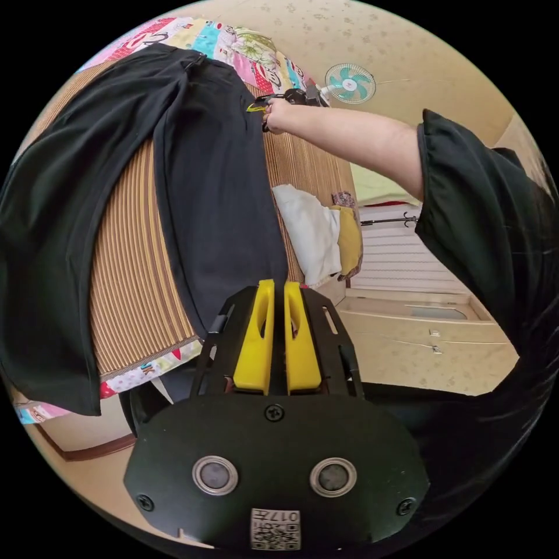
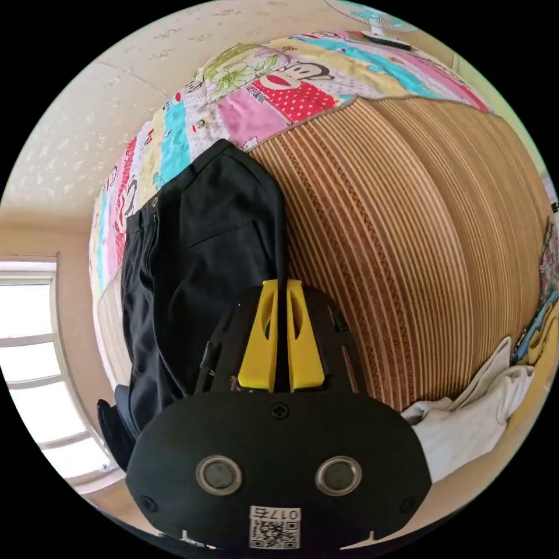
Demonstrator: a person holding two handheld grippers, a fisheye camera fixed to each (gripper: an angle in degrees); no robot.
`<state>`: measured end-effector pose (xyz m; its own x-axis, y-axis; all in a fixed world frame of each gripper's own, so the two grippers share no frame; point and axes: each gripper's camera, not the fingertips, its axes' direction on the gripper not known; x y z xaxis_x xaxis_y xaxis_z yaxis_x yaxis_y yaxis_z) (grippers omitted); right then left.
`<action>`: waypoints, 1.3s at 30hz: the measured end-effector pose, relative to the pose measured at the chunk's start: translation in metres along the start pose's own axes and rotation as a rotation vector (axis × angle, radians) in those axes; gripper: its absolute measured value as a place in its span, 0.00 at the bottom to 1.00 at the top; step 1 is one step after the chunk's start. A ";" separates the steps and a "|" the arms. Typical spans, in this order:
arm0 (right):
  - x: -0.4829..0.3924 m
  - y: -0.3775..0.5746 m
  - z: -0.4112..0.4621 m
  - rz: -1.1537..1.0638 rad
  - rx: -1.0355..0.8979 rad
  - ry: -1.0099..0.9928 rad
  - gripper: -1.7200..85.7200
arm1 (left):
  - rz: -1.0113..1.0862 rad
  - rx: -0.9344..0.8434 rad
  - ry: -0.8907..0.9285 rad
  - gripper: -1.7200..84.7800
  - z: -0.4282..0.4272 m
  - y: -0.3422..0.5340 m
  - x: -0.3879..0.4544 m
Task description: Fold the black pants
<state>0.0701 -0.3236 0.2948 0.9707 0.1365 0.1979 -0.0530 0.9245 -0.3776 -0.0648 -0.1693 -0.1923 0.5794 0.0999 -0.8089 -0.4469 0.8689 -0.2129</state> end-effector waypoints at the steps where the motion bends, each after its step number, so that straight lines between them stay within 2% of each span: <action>1: -0.020 0.003 -0.009 -0.059 0.033 -0.005 0.06 | 0.000 0.015 0.024 0.04 -0.009 0.003 -0.001; 3: -0.125 0.030 -0.038 -0.362 0.131 0.030 0.05 | -0.027 0.074 0.070 0.04 -0.057 0.021 -0.005; 5: -0.201 0.060 -0.048 -0.530 0.202 0.105 0.05 | -0.037 0.095 0.058 0.04 -0.093 0.040 -0.005; 7: -0.259 0.080 -0.045 -0.592 0.229 0.056 0.05 | -0.046 0.113 0.024 0.04 -0.128 0.061 -0.008; 10: -0.331 0.076 0.002 -0.542 0.008 -0.133 0.05 | -0.122 0.177 -0.101 0.05 -0.186 0.096 -0.038; 11: -0.347 0.075 0.026 -0.527 -0.110 -0.231 0.05 | -0.195 0.197 -0.174 0.06 -0.208 0.108 -0.062; 12: -0.353 0.082 0.040 -0.514 -0.149 -0.321 0.05 | -0.304 0.202 -0.248 0.07 -0.228 0.120 -0.092; 14: -0.344 0.102 0.046 -0.465 -0.132 -0.395 0.06 | -0.452 0.226 -0.358 0.08 -0.257 0.139 -0.131; 16: -0.326 0.131 0.048 -0.471 -0.169 -0.441 0.07 | -0.488 0.269 -0.398 0.08 -0.280 0.154 -0.154; 20: -0.234 0.237 0.040 -0.545 -0.251 -0.432 0.10 | -0.335 0.229 -0.330 0.13 -0.287 0.147 -0.180; 23: -0.149 0.313 0.034 -0.400 -0.265 -0.371 0.11 | -0.274 0.087 -0.371 0.16 -0.261 0.126 -0.199; 27: -0.098 0.399 0.057 -0.247 -0.420 -0.475 0.13 | -0.221 0.025 -0.408 0.16 -0.237 0.118 -0.217; 30: -0.105 0.436 0.071 -0.185 -0.442 -0.615 0.13 | -0.194 -0.070 -0.398 0.15 -0.222 0.118 -0.231; 34: -0.112 0.451 0.089 -0.096 -0.475 -0.671 0.08 | -0.194 -0.060 -0.412 0.13 -0.222 0.120 -0.232; 36: -0.089 0.445 0.079 -0.112 -0.472 -0.819 0.06 | -0.135 -0.103 -0.430 0.10 -0.224 0.121 -0.225; 37: -0.081 0.444 0.073 -0.127 -0.461 -0.869 0.06 | -0.121 -0.114 -0.415 0.08 -0.225 0.122 -0.223; 39: -0.036 0.440 0.033 -0.165 -0.399 -0.950 0.05 | -0.063 -0.105 -0.226 0.06 -0.231 0.133 -0.215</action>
<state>0.0040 0.0900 0.1516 0.3650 0.4027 0.8394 0.3130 0.7960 -0.5180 -0.4061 -0.1874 -0.1736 0.7411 0.1631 -0.6513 -0.4664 0.8228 -0.3248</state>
